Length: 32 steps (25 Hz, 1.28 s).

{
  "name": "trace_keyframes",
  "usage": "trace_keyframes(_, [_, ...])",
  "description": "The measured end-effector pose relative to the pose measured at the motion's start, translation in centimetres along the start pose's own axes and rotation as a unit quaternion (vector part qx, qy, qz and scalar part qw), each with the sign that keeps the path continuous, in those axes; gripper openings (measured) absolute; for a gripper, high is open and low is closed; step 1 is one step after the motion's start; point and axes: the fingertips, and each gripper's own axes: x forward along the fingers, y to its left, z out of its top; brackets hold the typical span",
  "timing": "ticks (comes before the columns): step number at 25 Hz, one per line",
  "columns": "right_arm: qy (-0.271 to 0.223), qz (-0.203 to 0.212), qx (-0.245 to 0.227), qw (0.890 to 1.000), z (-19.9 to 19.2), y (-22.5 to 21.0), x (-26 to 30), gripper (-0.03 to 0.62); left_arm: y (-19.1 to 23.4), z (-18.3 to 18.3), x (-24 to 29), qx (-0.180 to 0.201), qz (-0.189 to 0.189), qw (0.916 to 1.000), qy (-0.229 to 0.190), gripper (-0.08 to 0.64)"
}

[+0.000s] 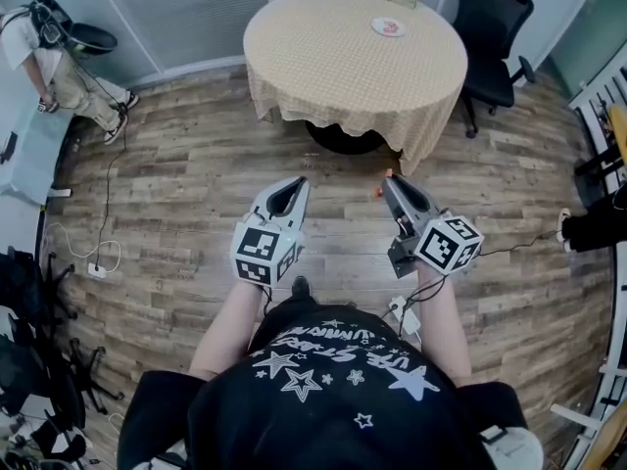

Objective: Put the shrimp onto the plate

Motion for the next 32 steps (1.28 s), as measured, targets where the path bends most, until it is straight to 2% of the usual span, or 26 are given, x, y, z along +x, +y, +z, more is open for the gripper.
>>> trace_keyframes(12, [-0.025,-0.030,0.001,0.999,1.0,-0.3,2.6,0.069,3.5,0.2,1.0,-0.009,-0.017,0.9998,-0.009,0.011])
trace_keyframes(23, [-0.023,-0.073,0.015,0.997,0.4,-0.6,6.4,0.069,7.8,-0.1,2.4,-0.020,-0.043,0.9988,-0.010,0.011])
trace_keyframes(32, [-0.026,-0.109,0.008,0.994,-0.6,-0.2,8.0,0.070,10.4,0.0,2.3,-0.009,-0.067,0.9977,-0.009,0.011])
